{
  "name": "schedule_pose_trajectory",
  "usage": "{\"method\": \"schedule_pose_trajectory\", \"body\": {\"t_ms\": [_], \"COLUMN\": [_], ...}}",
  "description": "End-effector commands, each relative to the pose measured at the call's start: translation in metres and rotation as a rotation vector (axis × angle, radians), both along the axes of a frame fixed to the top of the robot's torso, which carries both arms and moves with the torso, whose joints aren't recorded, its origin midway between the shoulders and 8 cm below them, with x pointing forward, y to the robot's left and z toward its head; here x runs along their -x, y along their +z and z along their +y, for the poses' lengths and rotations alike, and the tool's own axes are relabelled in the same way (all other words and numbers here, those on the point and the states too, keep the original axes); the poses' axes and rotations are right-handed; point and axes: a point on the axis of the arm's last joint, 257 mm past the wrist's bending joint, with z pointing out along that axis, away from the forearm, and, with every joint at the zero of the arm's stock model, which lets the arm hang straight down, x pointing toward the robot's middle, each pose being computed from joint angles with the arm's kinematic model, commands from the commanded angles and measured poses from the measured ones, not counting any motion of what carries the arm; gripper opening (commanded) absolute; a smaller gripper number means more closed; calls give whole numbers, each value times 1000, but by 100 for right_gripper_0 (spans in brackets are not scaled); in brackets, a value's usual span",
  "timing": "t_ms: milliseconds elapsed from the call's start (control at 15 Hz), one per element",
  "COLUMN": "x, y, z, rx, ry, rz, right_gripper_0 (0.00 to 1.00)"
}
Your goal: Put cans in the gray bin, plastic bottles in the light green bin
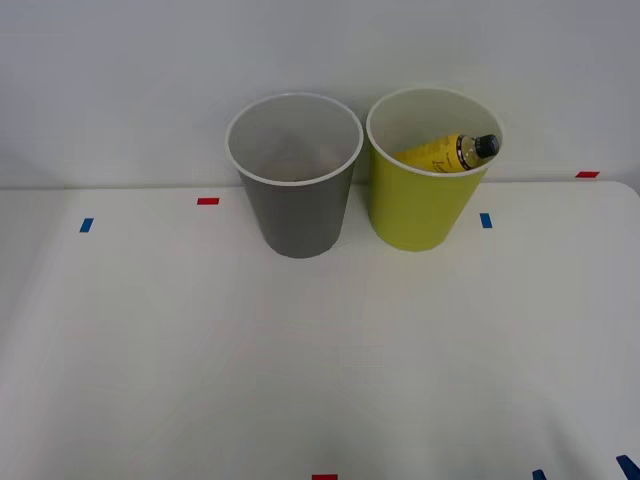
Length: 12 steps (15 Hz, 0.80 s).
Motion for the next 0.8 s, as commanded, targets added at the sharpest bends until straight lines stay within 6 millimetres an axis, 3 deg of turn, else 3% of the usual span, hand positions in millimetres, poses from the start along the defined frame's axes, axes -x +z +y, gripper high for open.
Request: {"method": "schedule_pose_trajectory", "body": {"t_ms": [67, 800], "x": [0, 0], "y": [0, 0], "z": [0, 0], "rx": [0, 0], "ry": [0, 0], "rz": [0, 0], "right_gripper_0": [100, 100]}}
